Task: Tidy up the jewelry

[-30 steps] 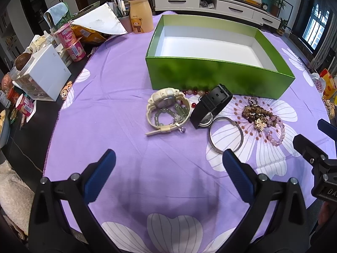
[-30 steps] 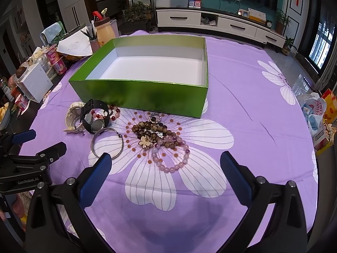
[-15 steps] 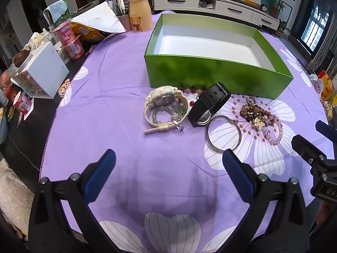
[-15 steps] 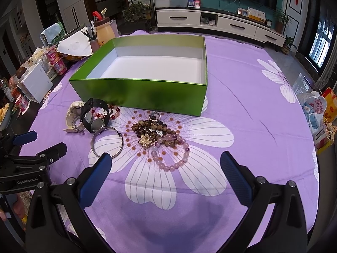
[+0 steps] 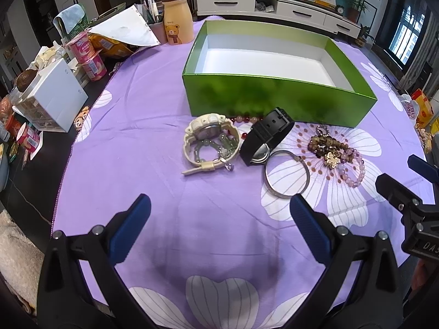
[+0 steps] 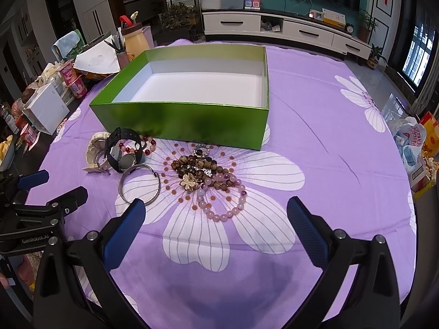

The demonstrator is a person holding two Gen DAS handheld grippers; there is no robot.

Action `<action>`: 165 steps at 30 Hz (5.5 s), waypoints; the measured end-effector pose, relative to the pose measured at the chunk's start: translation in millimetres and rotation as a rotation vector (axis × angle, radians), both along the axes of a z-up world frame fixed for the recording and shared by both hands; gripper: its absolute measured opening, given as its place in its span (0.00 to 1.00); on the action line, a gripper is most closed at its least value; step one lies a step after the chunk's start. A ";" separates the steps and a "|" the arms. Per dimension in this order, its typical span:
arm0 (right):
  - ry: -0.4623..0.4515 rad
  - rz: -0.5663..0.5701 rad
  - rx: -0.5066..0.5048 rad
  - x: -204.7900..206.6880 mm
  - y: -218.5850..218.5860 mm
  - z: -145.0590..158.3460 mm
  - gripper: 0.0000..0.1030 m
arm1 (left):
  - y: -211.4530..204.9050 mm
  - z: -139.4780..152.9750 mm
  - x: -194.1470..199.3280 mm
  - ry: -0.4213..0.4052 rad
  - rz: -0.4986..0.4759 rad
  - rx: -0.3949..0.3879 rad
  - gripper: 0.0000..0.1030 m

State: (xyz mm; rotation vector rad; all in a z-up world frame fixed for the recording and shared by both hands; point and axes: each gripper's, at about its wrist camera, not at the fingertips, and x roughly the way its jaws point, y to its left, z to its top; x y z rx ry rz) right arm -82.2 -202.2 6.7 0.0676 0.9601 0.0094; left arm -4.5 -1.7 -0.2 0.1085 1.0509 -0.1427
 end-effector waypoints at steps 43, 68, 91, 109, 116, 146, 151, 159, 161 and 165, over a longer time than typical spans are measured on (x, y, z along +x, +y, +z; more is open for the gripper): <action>-0.018 0.673 0.009 26.4 106.8 -60.2 0.45 | 34.5 -15.9 10.7 -0.086 -0.082 -0.247 0.64; -0.143 0.441 0.274 10.3 6.2 -20.4 0.03 | -26.9 -21.7 57.1 -0.061 -0.360 -0.187 0.22; -0.245 0.420 0.252 -4.2 -0.7 13.6 0.03 | -12.3 37.2 9.6 -0.206 -0.209 -0.302 0.21; -0.393 0.386 0.151 50.1 4.4 59.0 0.03 | -4.1 104.2 52.3 -0.378 -0.152 -0.324 0.21; -0.394 0.372 0.110 86.3 3.6 60.0 0.03 | -20.0 106.7 95.4 -0.370 -0.152 -0.300 0.21; -0.163 0.268 0.023 171.3 4.1 -14.9 0.37 | -63.6 16.2 184.5 -0.190 -0.125 -0.146 0.48; -0.182 0.244 0.031 162.7 -2.2 -7.3 0.41 | -60.3 26.1 173.6 -0.225 -0.122 -0.141 0.65; -0.222 0.222 0.031 131.6 -10.5 5.5 0.51 | -51.5 34.2 150.2 -0.245 -0.102 -0.149 0.84; -0.227 0.214 0.039 122.2 -12.8 7.6 0.51 | -47.5 35.1 143.0 -0.246 -0.090 -0.149 0.87; -0.232 0.193 0.067 104.2 -17.5 11.0 0.52 | -39.3 35.8 128.5 -0.227 -0.062 -0.156 0.90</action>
